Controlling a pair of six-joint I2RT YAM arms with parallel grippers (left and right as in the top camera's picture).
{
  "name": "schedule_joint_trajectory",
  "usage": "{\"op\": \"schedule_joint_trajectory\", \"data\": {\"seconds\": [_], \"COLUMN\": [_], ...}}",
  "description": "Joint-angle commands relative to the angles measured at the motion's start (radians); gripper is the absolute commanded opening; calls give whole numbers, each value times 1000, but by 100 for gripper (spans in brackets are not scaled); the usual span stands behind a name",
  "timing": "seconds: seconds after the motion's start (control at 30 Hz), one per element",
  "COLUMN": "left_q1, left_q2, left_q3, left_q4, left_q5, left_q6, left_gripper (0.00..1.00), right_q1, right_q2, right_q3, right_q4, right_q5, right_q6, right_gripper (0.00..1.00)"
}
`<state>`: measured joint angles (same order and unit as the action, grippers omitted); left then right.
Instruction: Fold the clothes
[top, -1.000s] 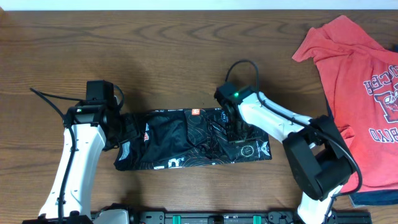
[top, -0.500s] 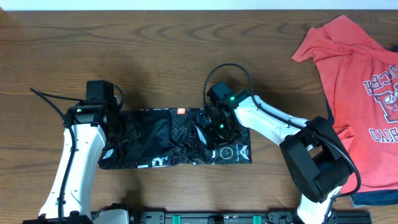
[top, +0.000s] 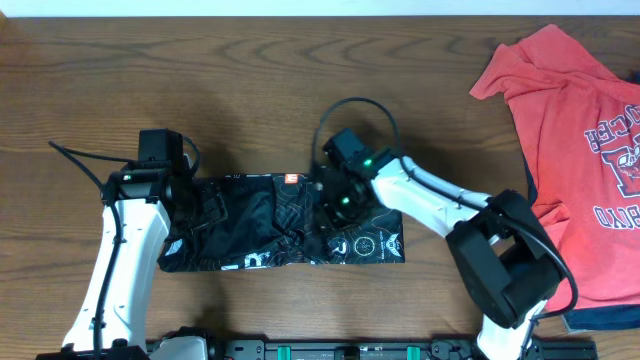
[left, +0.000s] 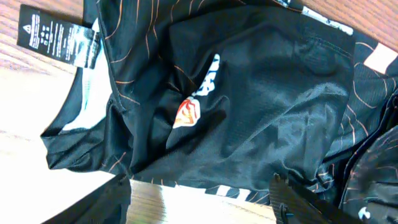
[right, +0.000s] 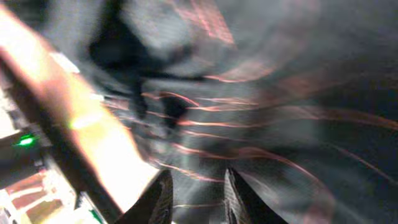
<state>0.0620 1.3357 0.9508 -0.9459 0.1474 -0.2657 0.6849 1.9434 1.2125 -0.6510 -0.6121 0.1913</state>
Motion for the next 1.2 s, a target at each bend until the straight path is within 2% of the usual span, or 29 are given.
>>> {"op": "schedule_joint_trajectory", "data": {"seconds": [0.0, 0.1, 0.2, 0.33, 0.43, 0.57, 0.77, 0.9, 1.1, 1.13, 1.17], "left_q1": [3, 3, 7, 31, 81, 168, 201, 201, 201, 200, 201], "left_q2": [-6, -6, -6, -6, 10, 72, 252, 366, 484, 495, 501], "left_q3": [16, 16, 16, 16, 16, 16, 16, 16, 16, 16, 16], "left_q4": [-7, -7, -7, 2, 20, 51, 119, 171, 170, 166, 163], "left_q5": [-2, -19, -80, -81, -82, -87, -3, -2, -1, -1, 0], "left_q6": [-2, -1, 0, 55, 113, 134, 278, 286, 291, 291, 289], "left_gripper": [74, 78, 88, 99, 98, 98, 98, 98, 100, 96, 86], "right_q1": [45, 45, 17, -45, -116, -213, -314, -331, -330, -330, -330], "right_q2": [9, 9, -16, -95, -182, -260, -274, -274, -274, -274, -274], "right_q3": [6, 6, 13, 32, 36, 36, 34, 34, 34, 34, 34], "right_q4": [21, -4, -94, -215, -277, -321, -373, -391, -389, -389, -389], "right_q5": [-102, -54, 73, 284, 412, 429, 428, 429, 429, 429, 429], "right_q6": [-43, -42, -27, 5, 48, 51, 51, 50, 47, 47, 47], "right_gripper": [25, 17, 16, 16, 23, 38, 38, 39, 40, 40, 40]}}
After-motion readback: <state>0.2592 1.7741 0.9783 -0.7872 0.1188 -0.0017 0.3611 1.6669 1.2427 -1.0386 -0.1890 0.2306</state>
